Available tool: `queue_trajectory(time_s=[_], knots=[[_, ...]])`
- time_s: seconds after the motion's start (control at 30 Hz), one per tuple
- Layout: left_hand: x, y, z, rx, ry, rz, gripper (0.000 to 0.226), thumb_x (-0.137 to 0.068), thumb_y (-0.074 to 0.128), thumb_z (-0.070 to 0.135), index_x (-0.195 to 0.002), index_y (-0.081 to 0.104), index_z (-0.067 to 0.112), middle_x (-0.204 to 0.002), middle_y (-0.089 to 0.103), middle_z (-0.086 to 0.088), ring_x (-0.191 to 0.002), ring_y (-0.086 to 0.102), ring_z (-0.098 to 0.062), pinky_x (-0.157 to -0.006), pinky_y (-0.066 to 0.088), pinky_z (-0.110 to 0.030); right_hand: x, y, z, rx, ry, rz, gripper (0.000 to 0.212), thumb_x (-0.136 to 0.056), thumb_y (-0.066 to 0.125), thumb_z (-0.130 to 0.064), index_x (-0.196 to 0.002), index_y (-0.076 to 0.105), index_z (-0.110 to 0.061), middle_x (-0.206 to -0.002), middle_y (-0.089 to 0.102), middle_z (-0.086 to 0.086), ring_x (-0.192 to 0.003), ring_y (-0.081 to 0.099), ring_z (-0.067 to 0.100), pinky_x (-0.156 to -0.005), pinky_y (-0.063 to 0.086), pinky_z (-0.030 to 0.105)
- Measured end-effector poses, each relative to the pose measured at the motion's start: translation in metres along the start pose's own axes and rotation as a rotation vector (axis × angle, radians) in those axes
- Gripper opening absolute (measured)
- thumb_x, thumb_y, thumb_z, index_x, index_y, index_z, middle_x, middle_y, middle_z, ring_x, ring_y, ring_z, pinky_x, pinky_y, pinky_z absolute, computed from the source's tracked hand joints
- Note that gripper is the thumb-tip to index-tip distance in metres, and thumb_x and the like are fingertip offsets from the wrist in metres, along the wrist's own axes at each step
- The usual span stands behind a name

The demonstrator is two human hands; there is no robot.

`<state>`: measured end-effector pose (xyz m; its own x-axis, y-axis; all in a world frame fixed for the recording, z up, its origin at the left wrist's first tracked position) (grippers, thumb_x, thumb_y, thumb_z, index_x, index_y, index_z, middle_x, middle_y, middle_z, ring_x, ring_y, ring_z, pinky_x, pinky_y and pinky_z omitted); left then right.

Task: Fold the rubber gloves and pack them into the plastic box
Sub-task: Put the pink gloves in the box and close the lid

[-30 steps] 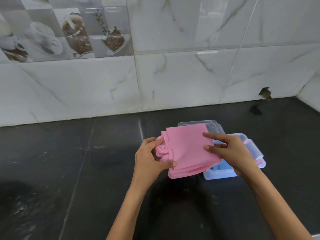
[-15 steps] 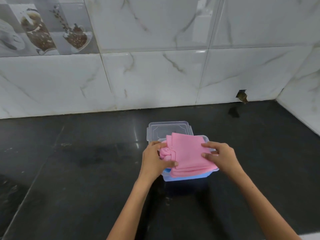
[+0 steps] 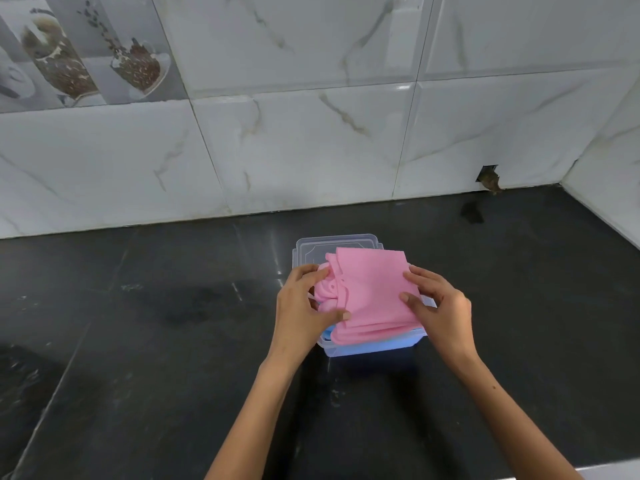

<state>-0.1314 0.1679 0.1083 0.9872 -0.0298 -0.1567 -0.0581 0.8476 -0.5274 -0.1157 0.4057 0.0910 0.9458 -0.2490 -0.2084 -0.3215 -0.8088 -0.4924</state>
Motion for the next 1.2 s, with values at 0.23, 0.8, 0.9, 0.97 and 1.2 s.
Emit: queue_trajectory(time_s=[0.23, 0.8, 0.9, 0.97, 1.2], knots=[[0.000, 0.016, -0.033, -0.065, -0.131, -0.048, 0.071, -0.065, 0.086, 0.029, -0.128, 0.056, 0.013, -0.132, 0.050, 0.000, -0.118, 0.050, -0.018, -0.098, 0.046, -0.030, 0.004, 0.020, -0.002, 0.361, -0.062, -0.109, 0.038, -0.086, 0.065, -0.006, -0.123, 0.061, -0.010, -0.136, 0.052, 0.013, -0.114, 0.058, 0.029, -0.096, 0.051, 0.039], [-0.009, 0.073, -0.017, -1.052, 0.326, -0.637, 0.075, -0.094, 0.030, 0.057, -0.152, 0.000, 0.018, -0.159, -0.013, -0.002, -0.147, -0.011, -0.015, -0.119, -0.004, -0.036, -0.013, 0.050, 0.014, 0.933, -0.341, -0.642, 0.068, -0.085, 0.054, -0.054, -0.144, 0.022, -0.044, -0.158, 0.006, -0.015, -0.131, 0.030, 0.022, -0.107, 0.029, 0.037], [-0.001, 0.081, -0.018, -1.138, 0.345, -0.688, 0.076, -0.096, 0.023, 0.056, -0.151, -0.003, 0.012, -0.159, -0.013, -0.007, -0.147, -0.012, -0.018, -0.119, -0.005, -0.035, -0.014, 0.056, 0.018, 1.098, -0.446, -0.678, 0.073, -0.086, 0.045, -0.062, -0.147, 0.013, -0.039, -0.158, 0.008, -0.013, -0.147, 0.002, 0.020, -0.118, 0.003, 0.047], [0.004, 0.084, -0.020, -1.181, 0.352, -0.707, 0.075, -0.097, 0.020, 0.055, -0.150, -0.006, 0.009, -0.159, -0.015, -0.008, -0.147, -0.014, -0.019, -0.120, -0.006, -0.036, -0.011, 0.060, 0.021, 1.121, -0.482, -0.718, 0.074, -0.087, 0.042, -0.061, -0.148, 0.010, -0.035, -0.159, 0.006, -0.011, -0.147, -0.004, 0.017, -0.117, -0.006, 0.047], [0.020, 0.094, -0.031, -1.264, 0.344, -0.801, 0.072, -0.099, 0.016, 0.052, -0.149, -0.011, 0.008, -0.157, -0.020, -0.008, -0.146, -0.016, -0.020, -0.119, -0.009, -0.036, 0.006, 0.074, 0.036, 1.191, -0.502, -0.853, 0.069, -0.092, 0.041, -0.054, -0.149, 0.011, -0.030, -0.159, 0.005, -0.004, -0.147, 0.004, 0.015, -0.110, -0.016, 0.039]])
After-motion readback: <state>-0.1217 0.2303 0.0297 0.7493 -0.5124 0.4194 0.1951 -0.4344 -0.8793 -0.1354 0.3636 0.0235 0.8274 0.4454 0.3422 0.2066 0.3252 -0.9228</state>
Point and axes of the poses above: each hand's wrist, its own x-axis away from the middle knuckle, its own y-axis out of the palm, z = x × y, the point moved 10 cm from there along -x, towards the middle knuckle
